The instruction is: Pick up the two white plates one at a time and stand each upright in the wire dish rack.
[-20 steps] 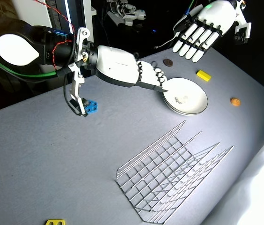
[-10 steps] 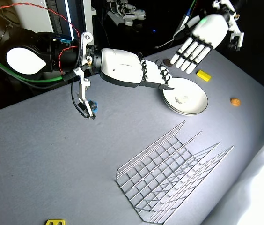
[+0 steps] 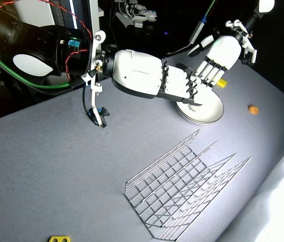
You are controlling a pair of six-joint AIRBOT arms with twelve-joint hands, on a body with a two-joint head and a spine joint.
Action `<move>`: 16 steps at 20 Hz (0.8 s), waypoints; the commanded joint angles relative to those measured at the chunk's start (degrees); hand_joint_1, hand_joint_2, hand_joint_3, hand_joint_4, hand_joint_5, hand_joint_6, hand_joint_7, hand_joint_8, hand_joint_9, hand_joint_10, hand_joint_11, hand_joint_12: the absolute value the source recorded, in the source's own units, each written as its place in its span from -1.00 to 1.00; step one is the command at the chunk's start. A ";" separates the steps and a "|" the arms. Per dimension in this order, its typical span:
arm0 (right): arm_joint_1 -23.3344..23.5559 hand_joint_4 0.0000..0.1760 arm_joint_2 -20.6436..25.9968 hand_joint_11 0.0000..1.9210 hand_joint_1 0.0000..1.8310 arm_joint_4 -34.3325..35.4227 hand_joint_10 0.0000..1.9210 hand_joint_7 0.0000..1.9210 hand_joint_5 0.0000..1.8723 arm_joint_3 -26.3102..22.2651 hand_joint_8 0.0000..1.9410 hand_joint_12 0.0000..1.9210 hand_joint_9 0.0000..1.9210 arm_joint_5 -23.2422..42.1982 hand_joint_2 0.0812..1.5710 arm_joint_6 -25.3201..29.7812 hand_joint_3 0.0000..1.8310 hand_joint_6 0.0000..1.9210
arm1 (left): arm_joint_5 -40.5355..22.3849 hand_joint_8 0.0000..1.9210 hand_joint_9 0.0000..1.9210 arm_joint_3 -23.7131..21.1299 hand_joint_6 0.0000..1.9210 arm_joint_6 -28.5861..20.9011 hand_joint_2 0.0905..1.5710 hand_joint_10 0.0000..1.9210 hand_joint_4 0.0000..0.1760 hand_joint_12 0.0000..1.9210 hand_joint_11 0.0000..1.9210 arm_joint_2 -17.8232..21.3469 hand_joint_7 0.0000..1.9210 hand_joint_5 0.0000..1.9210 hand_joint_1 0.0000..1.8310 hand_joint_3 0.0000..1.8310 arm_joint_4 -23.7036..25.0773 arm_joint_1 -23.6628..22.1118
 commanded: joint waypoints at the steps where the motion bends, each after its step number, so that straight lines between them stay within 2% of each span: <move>1: -0.51 -1.00 -0.13 -1.00 -1.00 -1.05 -1.00 -1.00 -1.00 -0.31 -1.00 -1.00 -1.00 10.66 0.44 -0.64 -0.99 -1.00 | -2.20 -1.00 -1.00 0.50 -1.00 0.50 0.38 -1.00 -1.00 -1.00 -1.00 -0.05 -1.00 -1.00 -1.00 -1.00 -3.70 0.09; 2: -1.60 -1.00 -0.51 -1.00 -1.00 -2.87 -1.00 -1.00 -0.98 -0.30 -1.00 -1.00 -1.00 13.15 0.45 -1.11 -0.98 -0.99 | -2.13 -1.00 -1.00 0.67 -1.00 0.77 0.38 -1.00 -1.00 -1.00 -1.00 -0.22 -1.00 -1.00 -1.00 -1.00 -3.70 0.51; 8: -1.69 -1.00 -1.58 -1.00 -1.00 -5.75 -1.00 -1.00 -0.97 -0.14 -1.00 -1.00 -1.00 12.59 0.47 -0.71 -0.98 -0.99 | -1.37 -1.00 -1.00 2.15 -1.00 2.45 0.38 -1.00 -1.00 -1.00 -1.00 -1.42 -1.00 -1.00 -1.00 -1.00 -4.49 3.47; 16: -1.74 -1.00 -2.04 -1.00 -1.00 -6.55 -1.00 -1.00 -0.97 0.17 -1.00 -1.00 -1.00 12.72 0.47 0.12 -0.99 -0.99 | 0.73 -1.00 -1.00 4.26 -1.00 2.67 0.39 -1.00 -1.00 -1.00 -1.00 -3.19 -1.00 -1.00 -1.00 -1.00 -4.77 4.43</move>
